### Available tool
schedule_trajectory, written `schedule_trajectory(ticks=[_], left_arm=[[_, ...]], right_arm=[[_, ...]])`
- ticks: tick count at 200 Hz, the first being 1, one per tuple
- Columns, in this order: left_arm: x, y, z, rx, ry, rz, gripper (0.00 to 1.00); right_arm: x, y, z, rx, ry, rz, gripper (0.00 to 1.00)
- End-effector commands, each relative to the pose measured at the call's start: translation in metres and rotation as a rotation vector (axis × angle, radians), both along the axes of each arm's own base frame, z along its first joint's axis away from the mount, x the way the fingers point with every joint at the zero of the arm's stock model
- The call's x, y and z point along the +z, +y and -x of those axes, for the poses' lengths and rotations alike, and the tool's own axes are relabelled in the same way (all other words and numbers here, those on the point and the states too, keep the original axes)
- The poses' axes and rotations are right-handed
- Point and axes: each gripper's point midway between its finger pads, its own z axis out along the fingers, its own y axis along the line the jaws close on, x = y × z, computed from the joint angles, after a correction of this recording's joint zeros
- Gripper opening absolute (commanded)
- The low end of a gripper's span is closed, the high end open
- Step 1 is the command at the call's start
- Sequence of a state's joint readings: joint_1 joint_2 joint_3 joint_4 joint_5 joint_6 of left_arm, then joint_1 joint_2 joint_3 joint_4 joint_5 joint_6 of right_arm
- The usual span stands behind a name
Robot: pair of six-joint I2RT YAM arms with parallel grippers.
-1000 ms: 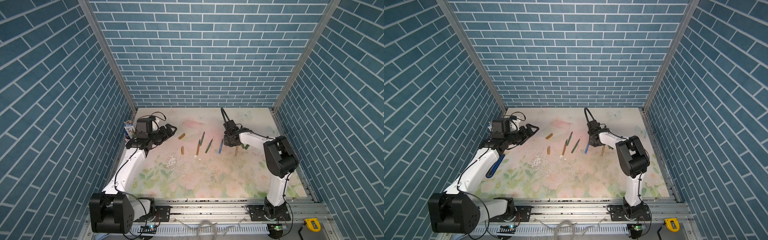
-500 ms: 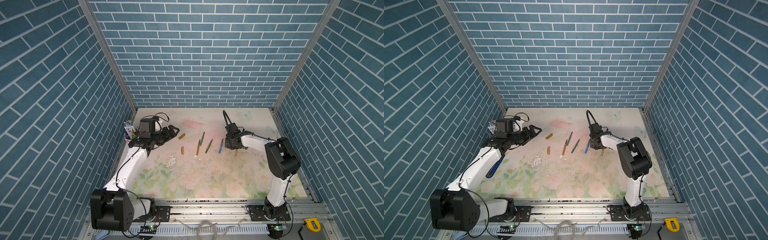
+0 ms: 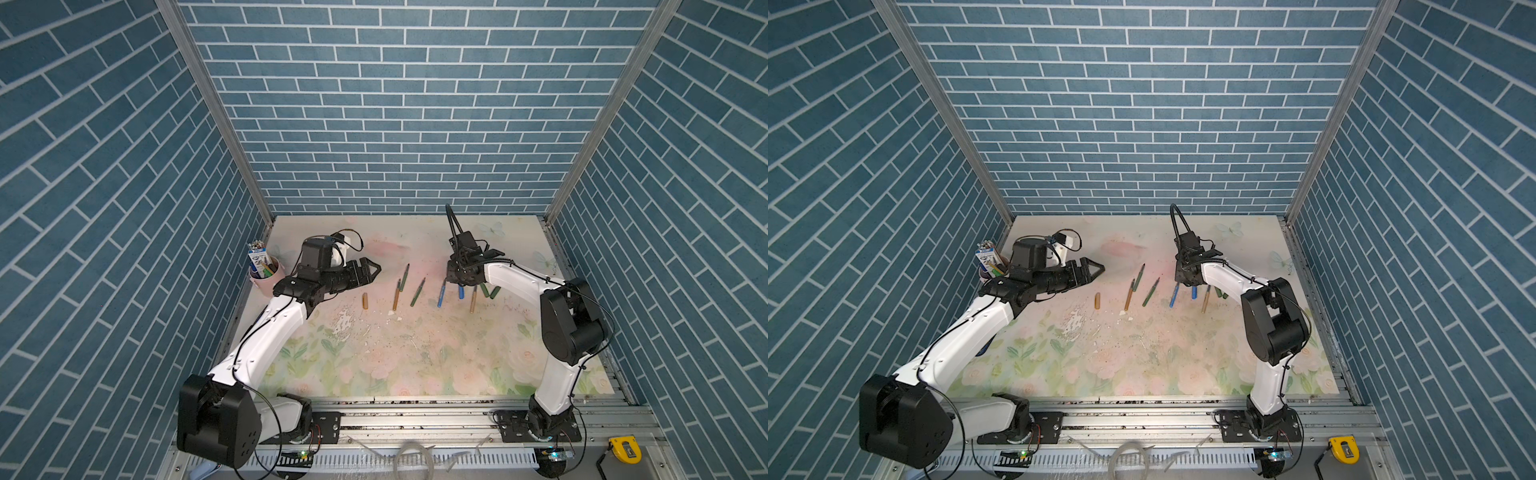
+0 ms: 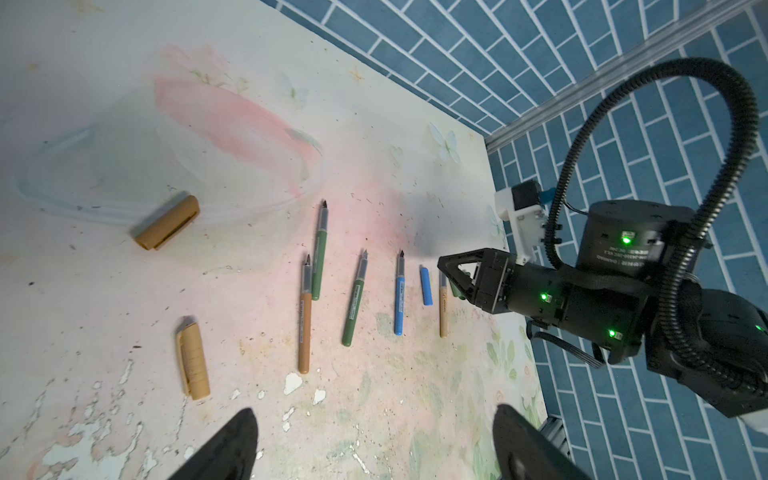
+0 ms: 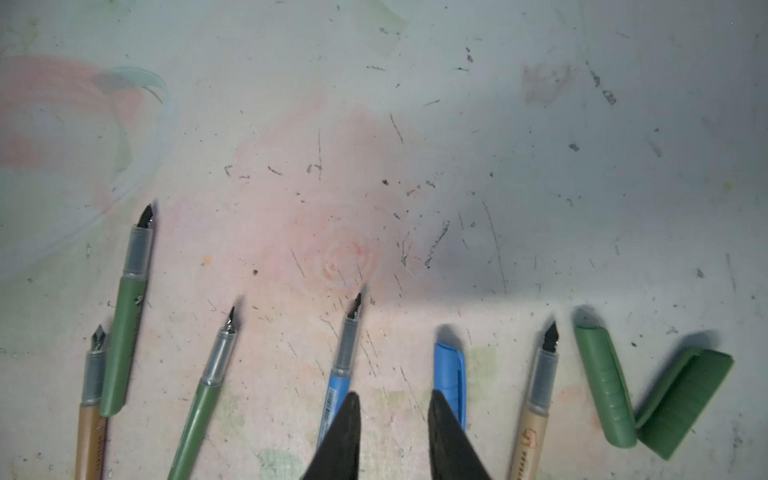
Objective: Insert pens into pen caps
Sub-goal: Place the pen cap at the center of the table, then pick up a pen at the center of the table.
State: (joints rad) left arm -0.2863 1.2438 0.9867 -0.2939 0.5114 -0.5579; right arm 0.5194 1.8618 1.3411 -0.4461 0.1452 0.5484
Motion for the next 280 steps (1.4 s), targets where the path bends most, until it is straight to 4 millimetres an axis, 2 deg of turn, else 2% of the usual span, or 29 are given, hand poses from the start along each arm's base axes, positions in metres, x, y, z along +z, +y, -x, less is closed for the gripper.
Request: schedule_trajectory(ticks=[1,32,48,70,91,134,189,227,280], left_arm=[[0.019,-0.013,0.001,-0.012,-0.099,-0.029,0.89],[0.042,-0.046,0.001,-0.026,-0.181,-0.089,0.88],[0.048,-0.062,-0.005,-0.047,-0.19,-0.079,0.83],[0.037,-0.074,-0.011,-0.082,-0.169,-0.064,0.79],[0.027,-0.086,-0.006,-0.126,-0.131,0.009,0.8],[0.008,-0.093,0.006,-0.204,-0.044,0.007,0.8],[0.013,-0.09,0.01,-0.204,-0.043,0.003,0.8],[0.014,-0.094,0.011,-0.214,-0.036,0.026,0.8],[0.018,-0.092,0.012,-0.21,-0.048,0.028,0.81]], right_arm=[[-0.008,0.004,0.005,-0.029,0.056,-0.011,0.3],[-0.014,0.016,0.004,-0.021,0.098,-0.042,0.31],[-0.016,0.02,0.003,-0.02,0.103,-0.037,0.31],[-0.02,0.019,0.002,-0.021,0.107,-0.013,0.31],[-0.024,0.018,0.004,-0.02,0.118,0.019,0.3],[-0.037,0.024,0.006,-0.028,0.172,0.002,0.31],[-0.053,0.029,0.014,-0.04,0.239,-0.012,0.27],[-0.054,0.035,0.012,-0.034,0.245,-0.021,0.25],[-0.058,0.03,0.014,-0.046,0.252,0.005,0.22]])
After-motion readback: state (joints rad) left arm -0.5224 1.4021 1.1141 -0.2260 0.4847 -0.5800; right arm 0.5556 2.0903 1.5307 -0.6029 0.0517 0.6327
